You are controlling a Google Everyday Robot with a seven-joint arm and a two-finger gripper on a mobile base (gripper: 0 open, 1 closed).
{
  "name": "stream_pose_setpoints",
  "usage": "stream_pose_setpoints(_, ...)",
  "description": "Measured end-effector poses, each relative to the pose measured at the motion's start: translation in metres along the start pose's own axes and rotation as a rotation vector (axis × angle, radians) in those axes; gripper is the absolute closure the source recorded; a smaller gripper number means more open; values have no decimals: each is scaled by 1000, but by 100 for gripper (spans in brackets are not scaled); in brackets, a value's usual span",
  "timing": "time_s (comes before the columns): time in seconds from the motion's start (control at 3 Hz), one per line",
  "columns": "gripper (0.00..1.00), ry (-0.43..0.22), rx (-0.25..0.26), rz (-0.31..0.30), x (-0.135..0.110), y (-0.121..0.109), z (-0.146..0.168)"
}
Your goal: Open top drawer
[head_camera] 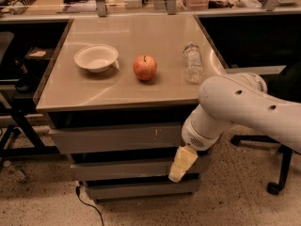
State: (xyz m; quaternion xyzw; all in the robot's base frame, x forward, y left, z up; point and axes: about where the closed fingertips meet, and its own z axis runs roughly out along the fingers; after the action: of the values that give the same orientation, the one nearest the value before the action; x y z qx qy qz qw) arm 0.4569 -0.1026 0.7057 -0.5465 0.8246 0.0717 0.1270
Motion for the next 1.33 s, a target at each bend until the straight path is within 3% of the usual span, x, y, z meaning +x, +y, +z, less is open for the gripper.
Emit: stream_pose_setpoints(1.33,0,-11,13,-55,-30,-36,49)
